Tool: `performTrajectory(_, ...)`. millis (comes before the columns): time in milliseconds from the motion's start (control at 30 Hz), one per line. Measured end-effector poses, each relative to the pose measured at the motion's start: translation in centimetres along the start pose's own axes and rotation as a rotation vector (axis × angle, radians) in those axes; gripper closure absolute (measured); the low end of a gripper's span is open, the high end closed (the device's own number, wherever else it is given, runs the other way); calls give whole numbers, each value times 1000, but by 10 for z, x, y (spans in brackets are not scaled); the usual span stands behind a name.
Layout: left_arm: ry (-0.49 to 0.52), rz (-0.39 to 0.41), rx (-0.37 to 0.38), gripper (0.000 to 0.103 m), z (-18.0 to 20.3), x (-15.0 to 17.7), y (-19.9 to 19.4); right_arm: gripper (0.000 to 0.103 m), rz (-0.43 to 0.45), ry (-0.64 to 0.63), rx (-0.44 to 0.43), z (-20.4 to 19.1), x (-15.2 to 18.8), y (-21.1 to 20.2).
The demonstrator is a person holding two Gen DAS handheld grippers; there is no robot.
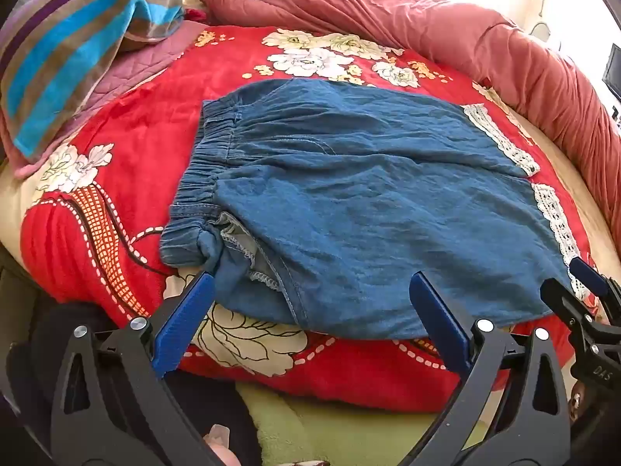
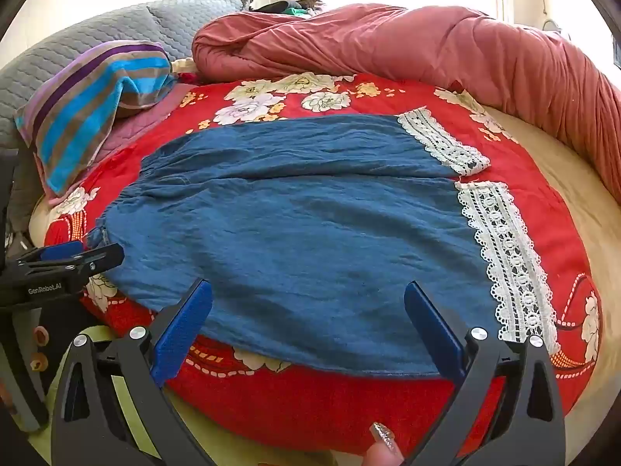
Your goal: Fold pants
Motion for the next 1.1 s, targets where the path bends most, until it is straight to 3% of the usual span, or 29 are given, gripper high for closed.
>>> performTrajectory(1100, 4, 2, -4, 8, 2, 0, -2, 4, -11, -12, 20, 0, 2, 2)
Point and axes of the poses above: each gripper's, at about its wrist camera, not at the fingertips, and y roughly the way its jaws point, z to its right, x to its underside, the point moved 5 cm from there along y, roughly the way its jaws point, and after that the axes turned 1 degree about z, right-handed, at the moved point
